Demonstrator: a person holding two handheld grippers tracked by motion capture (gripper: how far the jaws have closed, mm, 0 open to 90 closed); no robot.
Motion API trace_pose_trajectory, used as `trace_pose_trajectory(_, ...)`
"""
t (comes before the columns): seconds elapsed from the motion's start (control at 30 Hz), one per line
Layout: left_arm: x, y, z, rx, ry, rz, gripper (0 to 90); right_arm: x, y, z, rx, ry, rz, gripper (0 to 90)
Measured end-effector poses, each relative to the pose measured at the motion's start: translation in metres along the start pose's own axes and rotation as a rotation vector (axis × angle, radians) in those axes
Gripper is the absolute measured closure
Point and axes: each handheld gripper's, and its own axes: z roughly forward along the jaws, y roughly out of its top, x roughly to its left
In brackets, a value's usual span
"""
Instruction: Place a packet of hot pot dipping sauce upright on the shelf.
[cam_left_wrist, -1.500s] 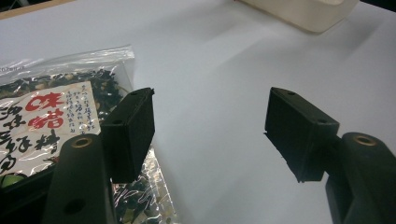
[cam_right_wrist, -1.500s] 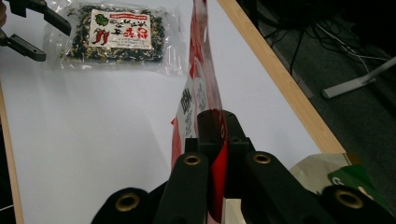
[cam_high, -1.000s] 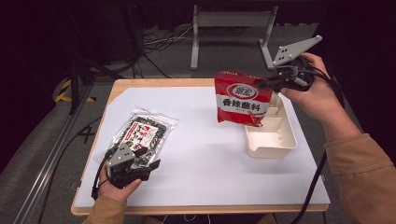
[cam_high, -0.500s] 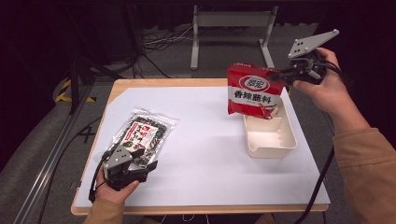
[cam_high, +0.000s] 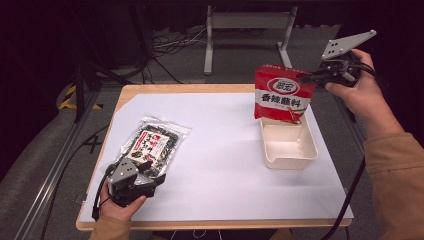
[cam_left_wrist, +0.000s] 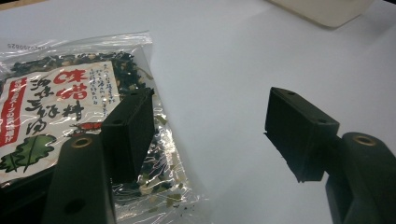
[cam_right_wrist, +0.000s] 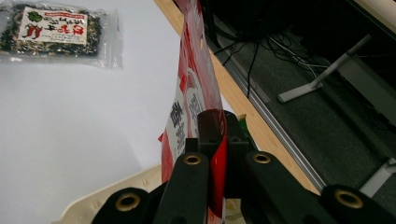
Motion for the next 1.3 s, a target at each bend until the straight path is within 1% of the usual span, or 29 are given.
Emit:
trace_pose_trajectory(0.13, 0.0, -0.001, -0.001, 0.002, 0.0, -0.011, 33.4, -0.004, -0.004, 0.0, 0.014, -0.008, -0.003, 89.2)
trace_pose_trajectory(0.27, 0.0, -0.002, 0.0, 0.001, 0.002, -0.009, 33.4, -0.008, -0.008, 0.001, 0.031, -0.018, 0.002, 89.2)
trace_pose_trajectory(0.37, 0.0, -0.002, 0.0, 0.002, 0.002, -0.008, 33.4, -0.01, -0.011, 0.003, 0.044, -0.017, 0.003, 89.2)
trace_pose_trajectory(0.57, 0.0, -0.002, 0.0, 0.0, 0.002, -0.008, 33.4, -0.012, -0.014, 0.009, 0.066, -0.016, -0.006, 89.2)
trace_pose_trajectory(0.77, 0.001, -0.002, -0.001, 0.001, 0.0, -0.009, 33.3, -0.014, -0.018, 0.019, 0.081, -0.025, -0.011, 89.1)
trace_pose_trajectory(1.03, 0.001, -0.002, -0.001, 0.002, 0.002, -0.008, 33.4, -0.014, -0.02, 0.035, 0.103, -0.024, -0.014, 89.0)
trace_pose_trajectory(1.13, 0.001, -0.002, -0.001, 0.001, 0.003, -0.007, 33.3, -0.012, -0.019, 0.04, 0.101, -0.022, -0.029, 89.0)
trace_pose_trajectory(1.2, 0.001, -0.002, -0.001, 0.001, 0.002, -0.008, 33.3, -0.011, -0.018, 0.043, 0.097, -0.018, -0.03, 88.9)
trace_pose_trajectory(1.3, 0.001, -0.002, -0.001, 0.003, 0.001, -0.007, 33.3, -0.008, -0.017, 0.047, 0.087, 0.002, -0.038, 88.7)
